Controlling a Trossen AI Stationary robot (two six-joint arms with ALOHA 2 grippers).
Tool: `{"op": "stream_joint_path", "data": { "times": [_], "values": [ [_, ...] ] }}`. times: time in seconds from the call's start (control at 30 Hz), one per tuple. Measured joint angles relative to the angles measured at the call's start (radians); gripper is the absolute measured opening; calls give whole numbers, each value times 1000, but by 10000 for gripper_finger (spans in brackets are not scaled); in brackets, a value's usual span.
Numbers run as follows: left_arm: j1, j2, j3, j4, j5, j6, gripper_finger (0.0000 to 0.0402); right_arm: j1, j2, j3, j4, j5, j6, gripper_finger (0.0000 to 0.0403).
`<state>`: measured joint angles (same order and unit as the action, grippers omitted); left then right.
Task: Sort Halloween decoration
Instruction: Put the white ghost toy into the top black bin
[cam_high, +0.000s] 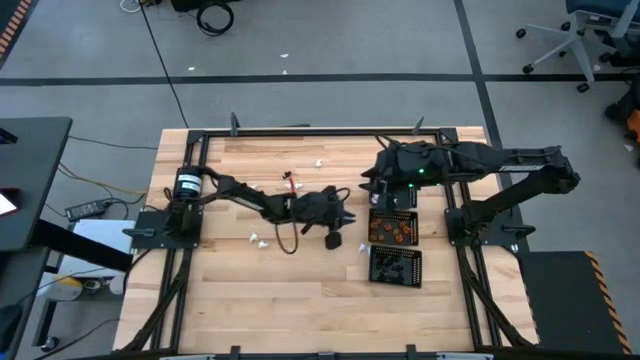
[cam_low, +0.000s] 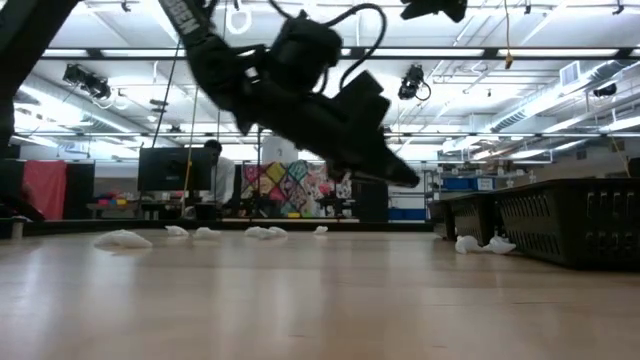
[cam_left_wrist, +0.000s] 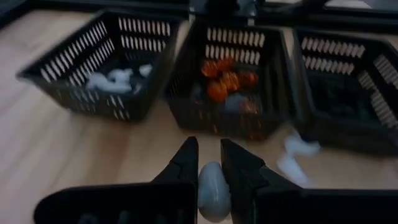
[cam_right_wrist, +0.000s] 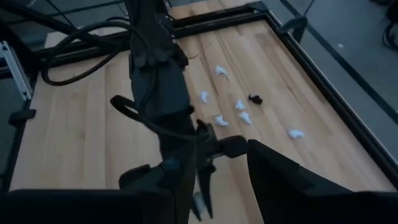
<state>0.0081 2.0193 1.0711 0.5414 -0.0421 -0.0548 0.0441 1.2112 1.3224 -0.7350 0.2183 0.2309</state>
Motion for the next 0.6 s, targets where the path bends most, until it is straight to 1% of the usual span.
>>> {"op": "stream_joint_path", "data": {
  "times": [0.07, 0.17, 0.33, 0.43, 0.6],
  "values": [
    [17, 25, 63, -30, 3, 20, 37, 0, -20, 0, -28, 1, 19, 148],
    [44, 80, 172, -70, 34, 34, 37, 1, -44, 0, -60, 1, 46, 148],
    [85, 162, 356, -197, 46, 57, 37, 5, -76, 0, -100, 1, 88, 148],
    [103, 189, 442, -218, 46, 67, 37, 17, -92, 0, -112, 11, 91, 148],
    [132, 254, 537, -259, 51, 56, 37, 43, -108, 0, -114, 70, 83, 148]
  ]
}}
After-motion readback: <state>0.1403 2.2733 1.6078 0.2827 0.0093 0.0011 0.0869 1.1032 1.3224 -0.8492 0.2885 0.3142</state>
